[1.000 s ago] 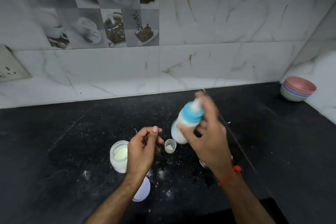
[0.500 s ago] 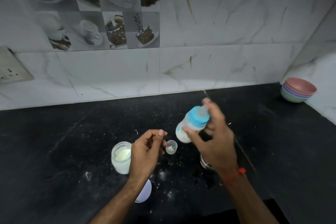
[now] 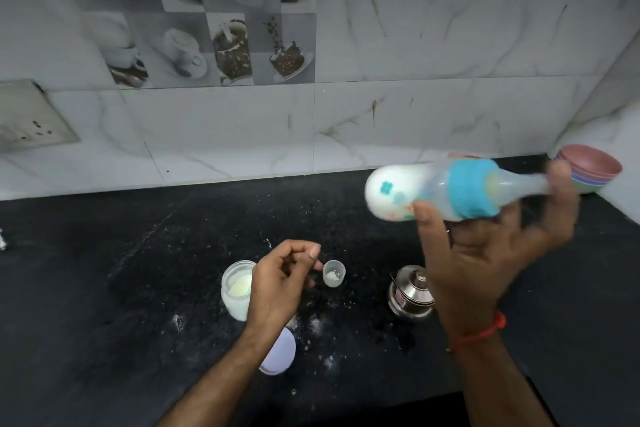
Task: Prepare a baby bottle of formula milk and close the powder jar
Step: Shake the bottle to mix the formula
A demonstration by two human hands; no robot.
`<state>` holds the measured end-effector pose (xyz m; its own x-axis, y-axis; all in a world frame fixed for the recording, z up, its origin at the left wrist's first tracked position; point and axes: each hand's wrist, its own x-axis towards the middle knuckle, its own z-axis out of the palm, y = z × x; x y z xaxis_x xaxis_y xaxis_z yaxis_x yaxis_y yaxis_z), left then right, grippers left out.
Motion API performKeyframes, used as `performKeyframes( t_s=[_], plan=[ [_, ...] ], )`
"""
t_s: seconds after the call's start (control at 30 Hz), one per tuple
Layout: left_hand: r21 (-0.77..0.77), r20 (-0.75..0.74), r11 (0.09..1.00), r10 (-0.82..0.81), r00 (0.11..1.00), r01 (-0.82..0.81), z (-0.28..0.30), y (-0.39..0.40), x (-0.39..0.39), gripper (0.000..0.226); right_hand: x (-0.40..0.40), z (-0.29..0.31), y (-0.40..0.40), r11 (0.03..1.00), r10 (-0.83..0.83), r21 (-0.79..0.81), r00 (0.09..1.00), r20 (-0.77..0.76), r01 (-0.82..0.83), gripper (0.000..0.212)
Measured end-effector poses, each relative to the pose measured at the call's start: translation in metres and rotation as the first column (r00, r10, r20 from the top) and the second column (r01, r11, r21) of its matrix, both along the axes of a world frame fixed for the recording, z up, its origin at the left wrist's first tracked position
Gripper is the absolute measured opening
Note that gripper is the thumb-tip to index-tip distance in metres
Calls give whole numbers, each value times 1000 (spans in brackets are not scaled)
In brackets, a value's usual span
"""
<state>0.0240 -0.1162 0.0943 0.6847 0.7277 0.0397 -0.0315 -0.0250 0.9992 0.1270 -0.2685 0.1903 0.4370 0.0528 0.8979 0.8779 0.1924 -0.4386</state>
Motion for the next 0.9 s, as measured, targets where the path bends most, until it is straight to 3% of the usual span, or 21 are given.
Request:
performKeyframes(
  t_s=[0.03,0.07,0.13,0.2,0.33,0.5,0.63,0.77,0.9],
  plan=[
    [-4,-7,1000,7,1000,-7,0,1,0,7,6,-10,2,999,-38,-20,999,1,38,97],
    [2,-13,1000,10,1000,-9,0,1,1,8,14,-26,5,993,-47,-111,994,-98,36,98],
    [35,-19,999,0,1000,1,0,-1,0,9,22,-61,7,904,-18,-411,950,-311,-118,90],
    [95,-27,995,-23,999,25,-1,-1,-1,7,20,-80,5,836,-36,-509,905,-424,-205,81],
    [115,-70,989,-87,994,95,-7,5,0,15,11,-68,9,924,100,-214,741,-664,-316,87],
    [-187,31,933,-308,951,308,3,-9,1,43,3,-53,18,935,196,-45,619,-760,-352,83],
    [-382,73,867,-316,946,319,7,-13,5,56,3,-51,16,921,239,4,555,-797,-390,80],
    [-615,113,706,-362,925,351,12,-19,10,62,5,-51,15,845,325,-5,522,-789,-534,85],
    [-682,132,597,-469,874,423,15,-18,8,64,8,-45,12,760,353,-77,510,-784,-645,92]
  ],
)
